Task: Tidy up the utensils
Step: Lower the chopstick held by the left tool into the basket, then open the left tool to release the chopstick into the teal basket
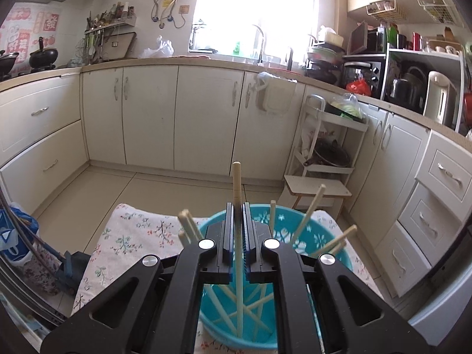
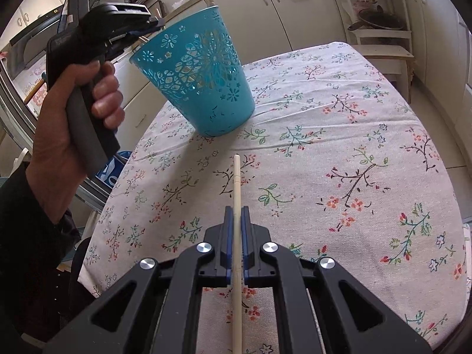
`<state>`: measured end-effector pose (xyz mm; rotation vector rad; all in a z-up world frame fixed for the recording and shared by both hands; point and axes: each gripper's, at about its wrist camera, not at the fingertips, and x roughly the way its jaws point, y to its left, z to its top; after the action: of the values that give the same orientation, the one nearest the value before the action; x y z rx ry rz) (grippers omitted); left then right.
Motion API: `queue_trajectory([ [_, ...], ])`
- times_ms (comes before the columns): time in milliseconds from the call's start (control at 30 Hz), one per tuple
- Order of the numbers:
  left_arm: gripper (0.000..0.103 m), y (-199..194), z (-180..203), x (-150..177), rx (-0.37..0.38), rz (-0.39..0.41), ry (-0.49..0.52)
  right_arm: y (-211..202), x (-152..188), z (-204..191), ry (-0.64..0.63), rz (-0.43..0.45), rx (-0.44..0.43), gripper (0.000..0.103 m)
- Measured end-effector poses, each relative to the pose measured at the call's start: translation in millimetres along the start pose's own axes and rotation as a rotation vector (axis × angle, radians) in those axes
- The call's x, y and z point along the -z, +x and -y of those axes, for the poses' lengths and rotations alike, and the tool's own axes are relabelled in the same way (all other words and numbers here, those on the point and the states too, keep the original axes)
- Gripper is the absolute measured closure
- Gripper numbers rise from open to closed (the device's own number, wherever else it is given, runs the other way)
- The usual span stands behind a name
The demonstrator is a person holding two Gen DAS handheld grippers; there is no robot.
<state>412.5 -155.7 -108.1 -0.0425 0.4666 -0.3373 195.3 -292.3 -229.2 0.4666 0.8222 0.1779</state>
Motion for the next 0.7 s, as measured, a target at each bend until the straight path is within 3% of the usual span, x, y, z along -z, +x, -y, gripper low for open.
queue_trajectory([
  [100, 0.09, -7.3, -0.2, 8.1, -0.002, -0.025, 0.014, -3.1, -1.5, -6.3, -0.049, 0.01, 0.048, 0.097],
  [167, 0.068, -15.3, -2.5, 13.5, -0.019, -0.03, 0.024, -4.0, -3.9, -11.5, -0.099, 0.014, 0.103, 0.097],
  [267, 0.051, -32.7, -8.4, 21.2, -0.055, -0.018, 0.041, 2.0, -6.1, -16.3, -0.175, -0.007, 0.181, 0.097],
  [333, 0.046, -45.0, -14.3, 26.6, -0.076, -0.012, 0.05, 11.6, -5.6, -18.1, -0.226, -0.056, 0.227, 0.096],
  [400, 0.044, -53.7, -19.5, 28.3, -0.084, -0.014, 0.056, 16.3, -4.4, -19.3, -0.248, -0.075, 0.261, 0.08],
  [433, 0.042, -58.5, -23.3, 30.2, -0.092, -0.016, 0.057, 19.2, -2.3, -19.8, -0.263, -0.089, 0.277, 0.066],
  [500, 0.04, -65.2, -30.2, 32.1, -0.095, -0.022, 0.051, 25.8, 6.1, -25.8, -0.328, -0.102, 0.319, 0.063],
  [533, 0.038, -68.6, -33.6, 33.4, -0.099, -0.025, 0.048, 26.9, 8.2, -27.1, -0.34, -0.09, 0.328, 0.066],
  [600, 0.036, -74.0, -39.3, 36.1, -0.103, -0.029, 0.044, 27.7, 6.9, -25.6, -0.315, -0.098, 0.298, 0.083],
  [633, 0.034, -75.6, -41.7, 37.2, -0.105, -0.031, 0.043, 28.4, 5.2, -26.2, -0.312, -0.104, 0.307, 0.097],
  [700, 0.031, -79.7, -47.7, 39.9, -0.111, -0.04, 0.041, 28.9, 1.1, -24.4, -0.275, -0.121, 0.279, 0.097],
])
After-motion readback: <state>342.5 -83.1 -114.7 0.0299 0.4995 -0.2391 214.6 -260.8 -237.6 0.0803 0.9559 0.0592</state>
